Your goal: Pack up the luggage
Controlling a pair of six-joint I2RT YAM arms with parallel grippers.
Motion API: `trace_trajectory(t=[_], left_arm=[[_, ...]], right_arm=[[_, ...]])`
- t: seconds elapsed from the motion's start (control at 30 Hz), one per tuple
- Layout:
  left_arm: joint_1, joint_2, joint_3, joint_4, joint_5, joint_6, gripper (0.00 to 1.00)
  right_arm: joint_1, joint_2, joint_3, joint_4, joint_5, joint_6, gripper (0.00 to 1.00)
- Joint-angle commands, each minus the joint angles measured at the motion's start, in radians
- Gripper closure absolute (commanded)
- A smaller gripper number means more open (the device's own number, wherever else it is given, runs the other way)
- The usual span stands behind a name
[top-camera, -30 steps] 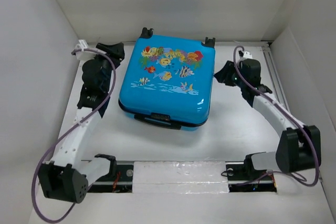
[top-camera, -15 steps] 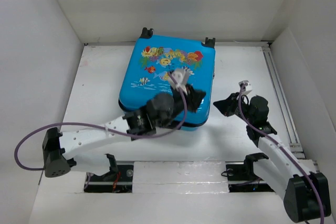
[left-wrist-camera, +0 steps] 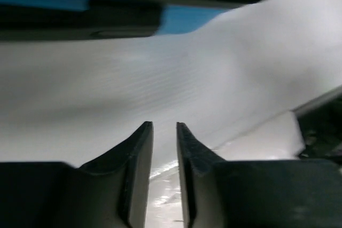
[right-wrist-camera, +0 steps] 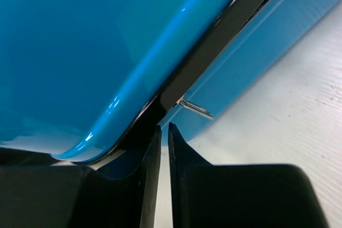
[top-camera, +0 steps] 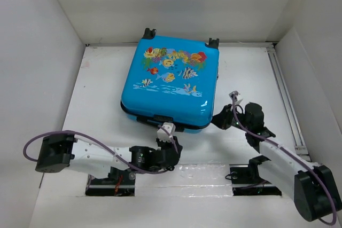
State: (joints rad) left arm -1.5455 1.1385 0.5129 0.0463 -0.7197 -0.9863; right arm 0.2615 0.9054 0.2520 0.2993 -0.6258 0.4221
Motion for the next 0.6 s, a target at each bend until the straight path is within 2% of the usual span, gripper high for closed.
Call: trace_trajectory(t=[0.0, 0.07, 0.1, 0.17, 0.23, 0.37, 0.5, 0.57], left_arm=[[0.082, -0.031, -0.049, 0.015, -0.063, -0.186, 0.76], [0.148, -0.031, -0.082, 0.024, -0.037, -0.250, 0.74], [0.219, -0.045, -0.097, 0.058, 0.012, -0.250, 0.74], [0.263, -0.072, -0.164, 0.209, 0.023, -0.191, 0.74], [0.315, -0.095, -0.178, 0.271, 0.051, -0.149, 0.72], [0.315, -0.118, -0.166, 0.221, 0.020, -0.149, 0.72], [0.338, -0.129, -0.207, 0.230, 0.029, -0.173, 0.69], [0.402, -0.119, -0.234, 0.283, 0.110, -0.152, 0.68]], right_arm=[[0.085, 0.018, 0.075, 0.046, 0.014, -0.011, 0.83], [0.116, 0.079, 0.127, 0.046, 0.037, -0.011, 0.83], [0.128, 0.102, 0.148, 0.031, 0.047, -0.026, 0.84], [0.149, 0.160, 0.200, 0.031, 0.057, -0.042, 0.86], [0.150, 0.182, 0.211, 0.031, 0.083, -0.051, 0.87], [0.159, 0.142, 0.124, 0.040, 0.109, -0.060, 0.87], [0.159, 0.035, -0.014, 0.118, 0.199, -0.002, 0.59], [0.159, 0.023, -0.045, 0.182, 0.256, 0.009, 0.55]])
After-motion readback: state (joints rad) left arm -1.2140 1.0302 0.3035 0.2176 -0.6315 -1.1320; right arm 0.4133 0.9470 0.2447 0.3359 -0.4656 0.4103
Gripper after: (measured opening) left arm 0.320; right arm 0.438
